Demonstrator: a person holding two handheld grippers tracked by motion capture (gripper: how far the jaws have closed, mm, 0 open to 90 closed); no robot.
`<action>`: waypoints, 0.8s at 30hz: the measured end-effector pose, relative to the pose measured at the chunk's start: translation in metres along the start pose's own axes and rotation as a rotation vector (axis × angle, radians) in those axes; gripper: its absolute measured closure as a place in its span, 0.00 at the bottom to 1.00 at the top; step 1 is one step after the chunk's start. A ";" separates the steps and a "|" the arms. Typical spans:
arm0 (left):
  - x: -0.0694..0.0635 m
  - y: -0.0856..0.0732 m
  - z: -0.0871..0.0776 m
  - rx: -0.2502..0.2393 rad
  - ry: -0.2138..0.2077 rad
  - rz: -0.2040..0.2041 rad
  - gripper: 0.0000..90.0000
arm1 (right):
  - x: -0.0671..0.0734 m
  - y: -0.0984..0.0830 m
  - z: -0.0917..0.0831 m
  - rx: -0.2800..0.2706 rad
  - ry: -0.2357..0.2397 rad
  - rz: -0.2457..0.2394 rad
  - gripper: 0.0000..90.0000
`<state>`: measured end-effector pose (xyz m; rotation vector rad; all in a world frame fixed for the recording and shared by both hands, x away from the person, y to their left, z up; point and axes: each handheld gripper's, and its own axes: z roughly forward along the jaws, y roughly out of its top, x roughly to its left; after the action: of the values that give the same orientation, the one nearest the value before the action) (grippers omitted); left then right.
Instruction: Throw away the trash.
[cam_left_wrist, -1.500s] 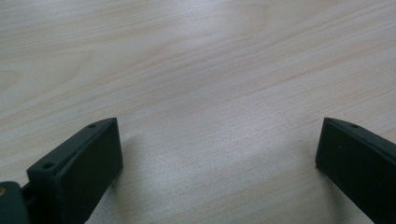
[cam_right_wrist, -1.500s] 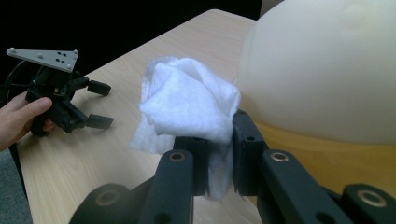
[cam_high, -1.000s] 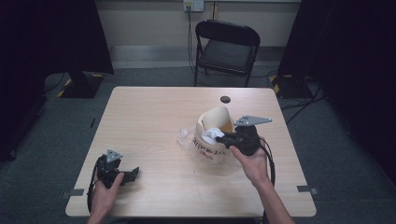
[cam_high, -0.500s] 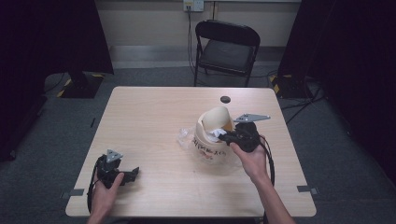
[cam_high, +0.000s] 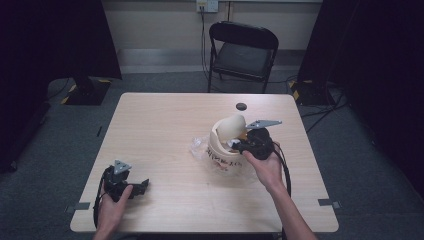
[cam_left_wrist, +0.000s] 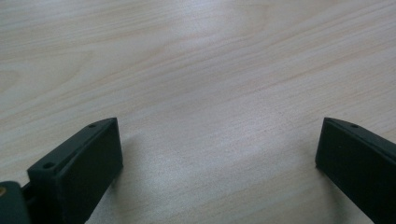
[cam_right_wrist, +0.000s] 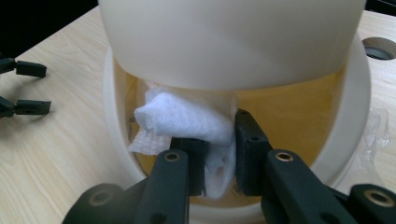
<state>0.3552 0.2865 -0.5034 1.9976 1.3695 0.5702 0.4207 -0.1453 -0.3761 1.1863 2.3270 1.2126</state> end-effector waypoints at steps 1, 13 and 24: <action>0.000 0.000 0.000 0.000 0.000 0.000 0.00 | 0.000 0.001 0.001 0.007 -0.003 0.000 0.85; 0.000 0.000 0.000 0.000 0.000 0.000 0.00 | 0.002 0.007 0.009 0.051 -0.021 -0.027 0.78; 0.000 0.000 0.000 0.000 0.000 0.000 0.00 | 0.006 0.006 0.000 0.025 -0.049 -0.040 0.63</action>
<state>0.3552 0.2865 -0.5034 1.9974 1.3693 0.5705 0.4204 -0.1393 -0.3704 1.1588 2.3253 1.1312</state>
